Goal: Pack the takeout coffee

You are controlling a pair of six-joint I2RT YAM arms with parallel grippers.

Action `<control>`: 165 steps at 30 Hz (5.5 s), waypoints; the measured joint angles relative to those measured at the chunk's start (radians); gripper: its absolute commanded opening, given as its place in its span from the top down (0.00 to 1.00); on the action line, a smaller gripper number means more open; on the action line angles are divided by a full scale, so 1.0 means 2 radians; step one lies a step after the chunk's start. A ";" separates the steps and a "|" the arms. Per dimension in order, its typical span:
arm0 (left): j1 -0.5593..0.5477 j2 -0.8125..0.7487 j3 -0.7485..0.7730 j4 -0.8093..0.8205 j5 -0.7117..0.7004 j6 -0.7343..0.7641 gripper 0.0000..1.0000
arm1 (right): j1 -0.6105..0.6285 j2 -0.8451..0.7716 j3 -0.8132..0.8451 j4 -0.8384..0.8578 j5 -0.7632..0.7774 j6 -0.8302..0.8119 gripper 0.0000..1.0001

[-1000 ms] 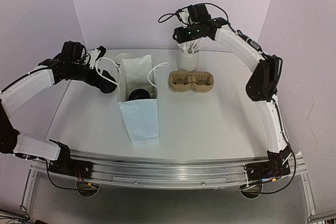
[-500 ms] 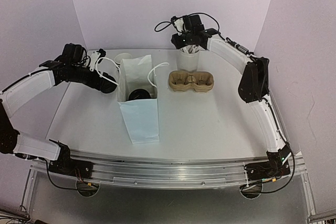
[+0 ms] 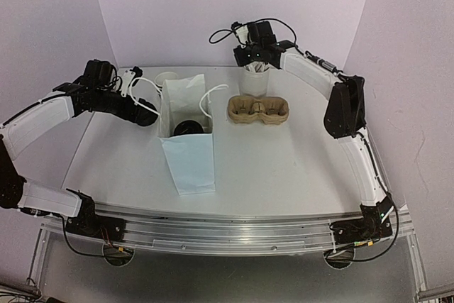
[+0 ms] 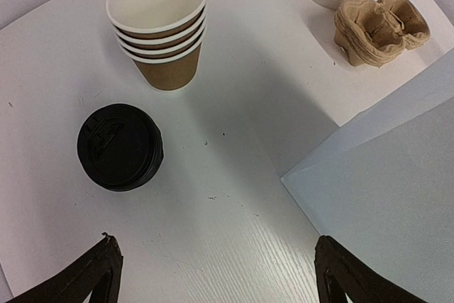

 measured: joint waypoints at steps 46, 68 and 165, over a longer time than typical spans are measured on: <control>0.001 -0.020 -0.011 0.019 0.016 -0.001 0.06 | -0.008 -0.129 -0.070 0.091 0.005 -0.015 1.00; 0.001 -0.020 -0.013 0.021 0.017 -0.002 0.05 | -0.033 -0.125 -0.142 0.086 -0.023 0.064 0.84; 0.001 -0.021 -0.013 0.020 0.030 -0.002 0.05 | -0.044 -0.285 -0.253 -0.126 0.004 0.179 1.00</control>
